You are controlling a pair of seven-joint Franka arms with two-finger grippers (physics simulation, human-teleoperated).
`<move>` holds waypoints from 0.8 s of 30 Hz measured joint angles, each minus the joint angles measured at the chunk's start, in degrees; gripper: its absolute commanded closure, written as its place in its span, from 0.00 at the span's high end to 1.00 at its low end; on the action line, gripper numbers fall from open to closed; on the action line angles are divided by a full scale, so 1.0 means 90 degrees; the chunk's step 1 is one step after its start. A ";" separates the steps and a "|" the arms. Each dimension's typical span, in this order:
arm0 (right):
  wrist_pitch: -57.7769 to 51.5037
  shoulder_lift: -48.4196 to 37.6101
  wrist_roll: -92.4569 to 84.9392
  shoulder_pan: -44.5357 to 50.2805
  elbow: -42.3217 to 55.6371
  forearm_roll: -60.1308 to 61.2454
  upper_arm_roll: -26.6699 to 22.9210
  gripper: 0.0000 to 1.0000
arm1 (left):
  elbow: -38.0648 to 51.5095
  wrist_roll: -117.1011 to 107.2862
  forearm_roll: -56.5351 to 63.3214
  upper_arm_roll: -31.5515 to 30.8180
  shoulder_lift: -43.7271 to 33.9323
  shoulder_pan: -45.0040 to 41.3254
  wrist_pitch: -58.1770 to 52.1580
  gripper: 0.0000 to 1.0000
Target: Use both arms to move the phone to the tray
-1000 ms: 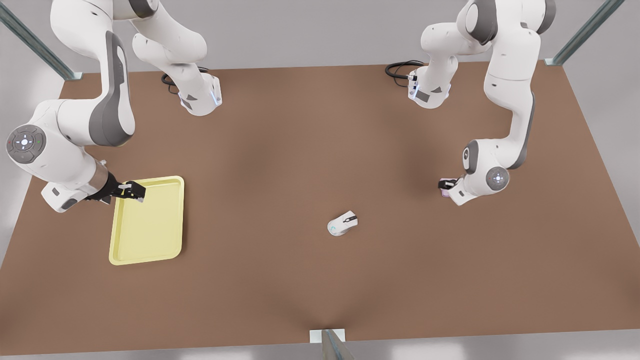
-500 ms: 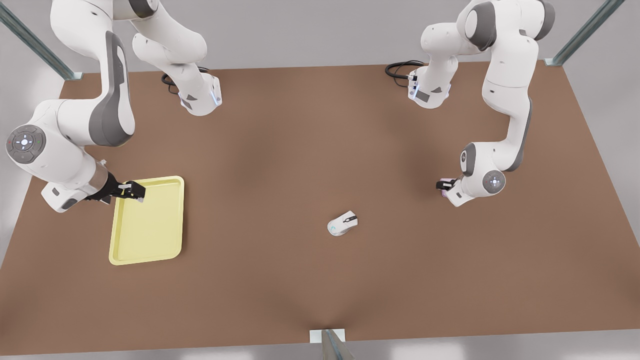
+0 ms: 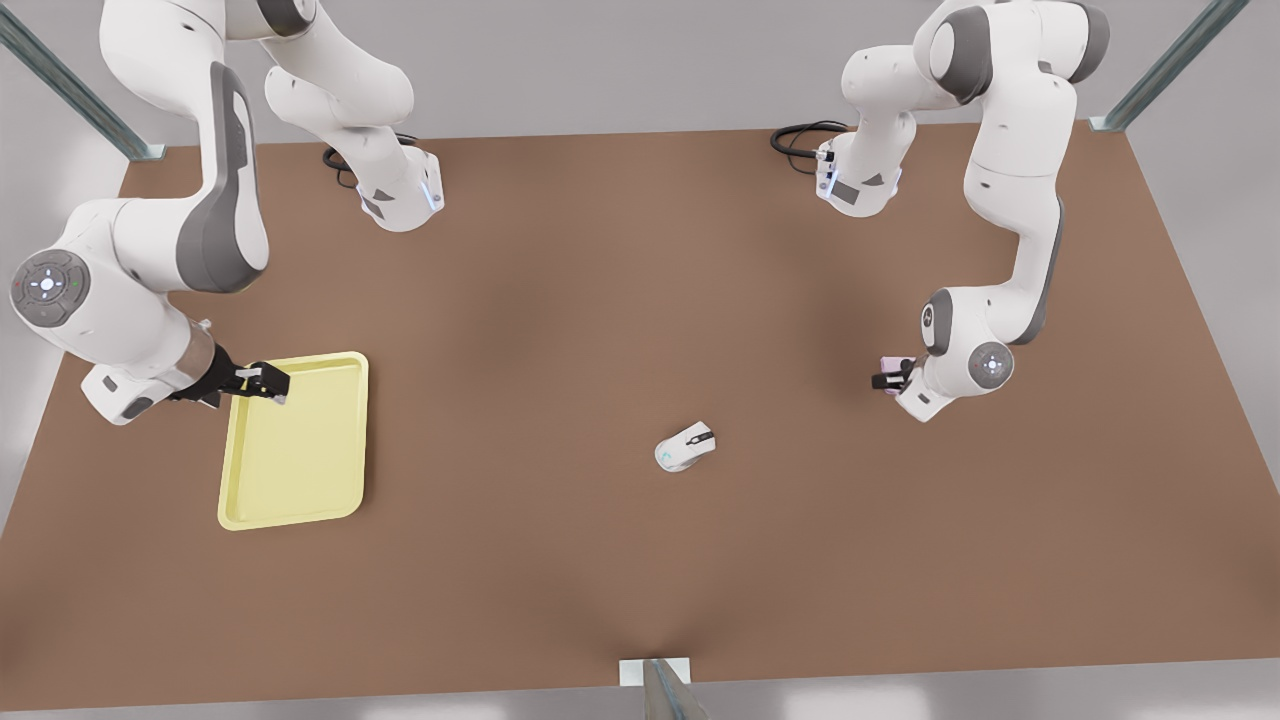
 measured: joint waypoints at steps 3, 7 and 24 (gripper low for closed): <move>0.0000 0.0000 0.0004 0.0019 0.0007 0.0004 0.0005 1.00 | 0.0004 -0.0159 0.0008 0.0000 0.0021 0.0000 0.0018 1.00; -0.0004 0.0000 0.0009 0.0028 0.0009 0.0005 0.0010 1.00 | 0.0024 -0.0330 0.0048 0.0000 0.0085 0.0000 0.0028 0.89; -0.0007 -0.0004 0.0023 0.0055 0.0065 0.0006 0.0048 1.00 | 0.0318 -0.1000 0.0029 -0.0052 -0.0131 -0.0575 -0.0301 0.81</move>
